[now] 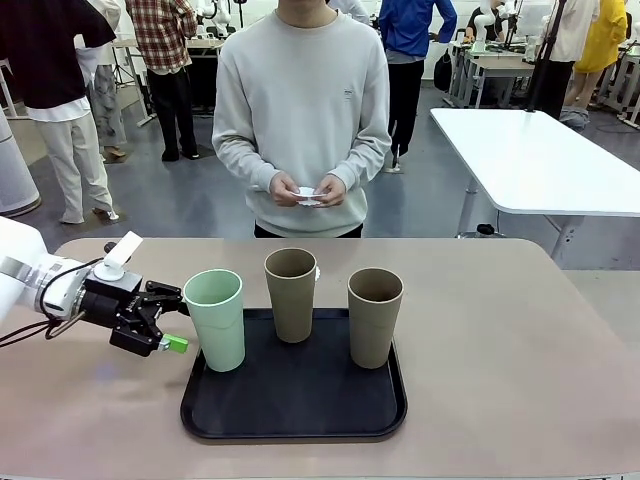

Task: Place coasters on the table and set cups on them.
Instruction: Pick up one Reusable plastic cup and place it on a coaster set by the human.

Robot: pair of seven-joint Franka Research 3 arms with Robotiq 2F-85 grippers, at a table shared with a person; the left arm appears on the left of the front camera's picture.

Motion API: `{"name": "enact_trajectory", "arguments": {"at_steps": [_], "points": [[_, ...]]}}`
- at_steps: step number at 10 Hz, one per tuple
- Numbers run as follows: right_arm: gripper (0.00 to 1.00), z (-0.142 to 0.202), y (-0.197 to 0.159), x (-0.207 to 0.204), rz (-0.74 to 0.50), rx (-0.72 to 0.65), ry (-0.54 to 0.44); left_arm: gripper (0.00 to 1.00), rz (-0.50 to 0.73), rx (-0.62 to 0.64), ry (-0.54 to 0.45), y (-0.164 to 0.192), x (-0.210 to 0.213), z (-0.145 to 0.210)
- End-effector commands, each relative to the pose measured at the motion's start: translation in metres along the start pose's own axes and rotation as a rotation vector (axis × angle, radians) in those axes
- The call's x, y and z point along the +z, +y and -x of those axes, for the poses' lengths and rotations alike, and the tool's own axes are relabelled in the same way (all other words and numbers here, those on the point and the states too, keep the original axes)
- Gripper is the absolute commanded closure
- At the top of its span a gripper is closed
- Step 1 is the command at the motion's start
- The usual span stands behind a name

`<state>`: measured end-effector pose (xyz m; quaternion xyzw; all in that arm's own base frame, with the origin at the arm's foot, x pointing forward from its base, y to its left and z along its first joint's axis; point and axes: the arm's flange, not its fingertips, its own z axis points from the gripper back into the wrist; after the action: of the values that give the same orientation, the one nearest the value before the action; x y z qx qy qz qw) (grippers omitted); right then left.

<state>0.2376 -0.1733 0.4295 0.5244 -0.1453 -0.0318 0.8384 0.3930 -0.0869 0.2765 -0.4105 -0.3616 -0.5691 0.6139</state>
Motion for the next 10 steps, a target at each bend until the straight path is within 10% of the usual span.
{"name": "enact_trajectory", "arguments": {"at_steps": [1,10], "points": [[0.00,-0.002,-0.001,0.000,-0.006,0.002,-0.013,0.00,-0.003,-0.017,-0.028,0.008,-0.013,-0.003],[0.00,-0.002,-0.001,0.000,-0.006,0.002,-0.013,0.00,0.033,-0.087,-0.016,0.013,-0.024,-0.006]]}}
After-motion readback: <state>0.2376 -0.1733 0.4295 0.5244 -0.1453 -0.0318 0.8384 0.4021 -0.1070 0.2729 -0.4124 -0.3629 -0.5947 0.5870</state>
